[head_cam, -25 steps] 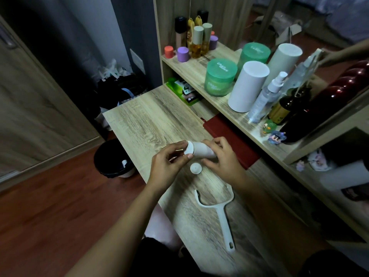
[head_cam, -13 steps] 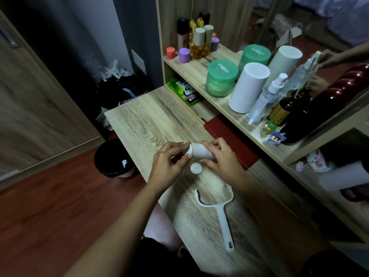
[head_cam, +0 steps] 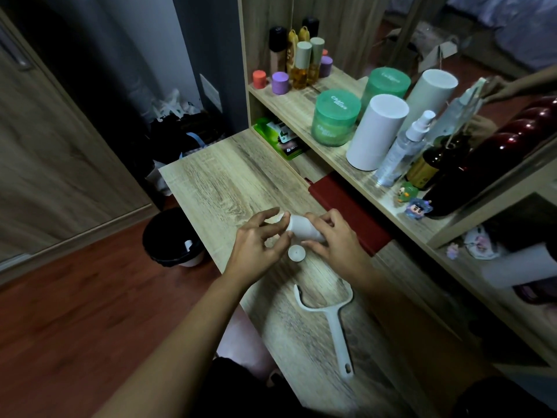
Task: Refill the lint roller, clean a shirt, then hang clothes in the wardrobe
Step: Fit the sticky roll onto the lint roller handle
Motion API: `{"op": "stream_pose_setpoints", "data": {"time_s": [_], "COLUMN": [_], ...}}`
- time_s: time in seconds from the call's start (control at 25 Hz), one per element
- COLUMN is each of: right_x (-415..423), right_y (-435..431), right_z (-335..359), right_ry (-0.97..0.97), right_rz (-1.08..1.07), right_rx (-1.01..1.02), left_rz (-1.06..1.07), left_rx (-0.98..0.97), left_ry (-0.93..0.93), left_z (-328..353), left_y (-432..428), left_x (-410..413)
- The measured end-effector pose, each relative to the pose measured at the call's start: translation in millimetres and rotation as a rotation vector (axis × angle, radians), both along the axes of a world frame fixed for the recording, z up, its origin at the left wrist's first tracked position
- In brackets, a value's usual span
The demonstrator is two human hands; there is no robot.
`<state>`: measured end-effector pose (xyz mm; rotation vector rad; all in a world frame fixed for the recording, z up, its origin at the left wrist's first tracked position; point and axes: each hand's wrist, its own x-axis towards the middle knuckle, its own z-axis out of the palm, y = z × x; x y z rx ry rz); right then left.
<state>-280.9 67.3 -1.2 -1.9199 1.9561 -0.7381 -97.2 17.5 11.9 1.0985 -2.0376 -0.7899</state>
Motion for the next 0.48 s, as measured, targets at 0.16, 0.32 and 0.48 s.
{"op": "stream_pose_setpoints", "data": {"time_s": [0.16,0.32,0.48], "right_x": [2.9,4.1,5.1], "right_y": [-3.1,-9.6,-17.1], "right_z": [-0.1,-18.3,-52.2], "right_ry": [-0.068,-0.097,0.125], "right_rz": [0.013,-0.028,-0.043], "right_rx": [-0.023,0.122,0.374], "left_rz": [-0.02,0.023,0.083], "left_rx": [-0.071,-0.165,-0.168], "left_ry": [0.04,0.004,0.02], "left_z": [-1.2,-1.6,0.4], "left_y": [1.3,1.7,0.5], "left_x": [3.0,9.8,16.2]}}
